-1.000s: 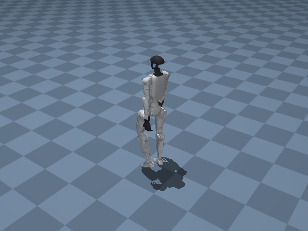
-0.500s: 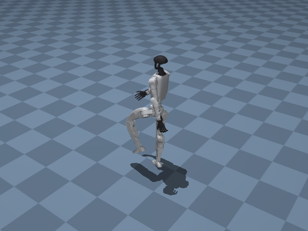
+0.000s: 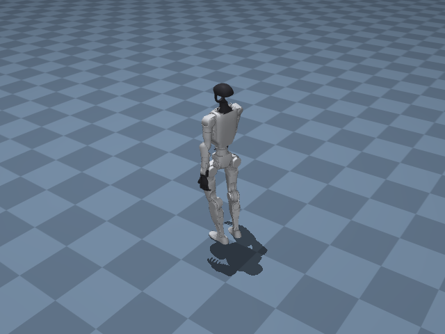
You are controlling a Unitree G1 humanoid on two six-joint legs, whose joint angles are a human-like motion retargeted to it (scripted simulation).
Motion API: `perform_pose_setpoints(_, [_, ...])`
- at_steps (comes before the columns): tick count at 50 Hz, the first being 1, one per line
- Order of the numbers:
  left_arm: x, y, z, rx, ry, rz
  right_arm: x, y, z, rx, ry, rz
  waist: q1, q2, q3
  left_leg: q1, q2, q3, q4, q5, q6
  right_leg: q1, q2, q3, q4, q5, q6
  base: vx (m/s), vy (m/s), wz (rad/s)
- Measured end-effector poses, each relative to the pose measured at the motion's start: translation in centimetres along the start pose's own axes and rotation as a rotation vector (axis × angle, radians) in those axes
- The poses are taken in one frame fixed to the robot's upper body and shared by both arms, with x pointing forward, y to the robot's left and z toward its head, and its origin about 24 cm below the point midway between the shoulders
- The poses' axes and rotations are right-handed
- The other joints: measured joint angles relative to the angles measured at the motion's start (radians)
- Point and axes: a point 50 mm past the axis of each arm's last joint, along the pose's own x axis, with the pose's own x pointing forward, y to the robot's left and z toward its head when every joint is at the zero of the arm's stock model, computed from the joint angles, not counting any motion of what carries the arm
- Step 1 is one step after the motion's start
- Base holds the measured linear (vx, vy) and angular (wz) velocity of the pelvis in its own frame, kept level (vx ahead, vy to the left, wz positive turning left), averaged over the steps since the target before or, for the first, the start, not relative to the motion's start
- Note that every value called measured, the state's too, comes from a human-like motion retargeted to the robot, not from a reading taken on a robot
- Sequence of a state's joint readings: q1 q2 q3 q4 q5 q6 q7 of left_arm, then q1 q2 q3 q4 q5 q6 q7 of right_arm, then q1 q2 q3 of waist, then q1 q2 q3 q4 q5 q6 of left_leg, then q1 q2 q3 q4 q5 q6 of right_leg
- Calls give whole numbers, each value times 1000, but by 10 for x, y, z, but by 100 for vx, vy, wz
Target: Upper body actions
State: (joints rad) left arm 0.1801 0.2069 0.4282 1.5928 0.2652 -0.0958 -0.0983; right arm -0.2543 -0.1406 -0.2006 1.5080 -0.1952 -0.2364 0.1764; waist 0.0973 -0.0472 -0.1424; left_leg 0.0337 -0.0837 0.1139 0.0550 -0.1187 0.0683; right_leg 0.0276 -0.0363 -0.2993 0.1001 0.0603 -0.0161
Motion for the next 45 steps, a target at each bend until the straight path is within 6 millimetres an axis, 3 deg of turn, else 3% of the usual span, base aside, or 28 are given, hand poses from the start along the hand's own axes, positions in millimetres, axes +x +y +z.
perform_pose_setpoints(5, [1,-10,27,27,-44,-6,-15,-4,-55,64,169,-34,-15,23,-4,21,17,21,-16,-8,24,-60,-7,29,146,-8,-32,34,2,-27])
perform_pose_setpoints(8, [0,-23,58,50,-100,-31,-30,-4,-91,136,269,-65,-36,46,13,25,42,10,-10,-7,35,-141,-37,15,339,96,-47,17,-3,8])
perform_pose_setpoints(12, [-9,-50,121,93,-257,-75,-54,0,-136,217,393,-96,-45,55,53,28,57,12,1,-5,52,-312,-76,82,659,272,-92,10,-3,-3])
perform_pose_setpoints(13, [-13,-58,139,102,-307,-89,-61,1,-147,228,424,-101,-50,58,63,29,60,11,4,-3,56,-364,-69,107,739,268,-100,8,-2,-3])
perform_pose_setpoints(18, [-49,-96,223,94,-582,-146,-95,8,-193,216,591,-108,-129,59,120,35,54,-10,10,10,80,-608,-210,30,1101,169,-215,-2,-1,24])
perform_pose_setpoints(21, [-74,-113,260,63,-724,-185,-117,9,-217,211,690,-126,-198,70,133,31,62,-41,8,18,86,-759,-207,57,1208,161,-178,-2,0,51])
perform_pose_setpoints(25, [-100,-123,291,14,-848,-216,-143,11,-241,260,798,-176,-263,81,143,37,77,-57,-3,24,86,-917,-182,71,1266,161,-124,-1,0,13])
perform_pose_setpoints(29, [-110,-122,303,28,-903,-209,-156,10,-251,347,834,-239,-303,85,150,42,87,-64,-7,25,87,-967,-176,58,1266,160,-99,0,0,0])
perform_pose_setpoints(33, [-108,-119,301,57,-906,-196,-152,10,-248,400,811,-272,-306,87,146,47,101,-46,-5,18,80,-895,-142,75,1200,173,-82,-1,0,-20])
perform_pose_setpoints(38, [-86,-125,272,60,-814,-205,-141,12,-240,393,756,-249,-254,112,88,34,132,-11,-6,5,62,-669,-89,61,991,230,-89,1,1,-43])
perform_pose_setpoints(40, [-78,-122,261,64,-779,-213,-125,9,-224,384,700,-228,-214,79,91,51,103,18,-3,-6,60,-564,-83,92,910,247,-91,-4,-2,-53])
perform_pose_setpoints(45, [-50,-118,217,82,-637,-204,-93,2,-191,333,558,-188,-142,60,49,48,83,53,1,-26,43,-279,5,188,498,331,-2,-11,-3,-36])
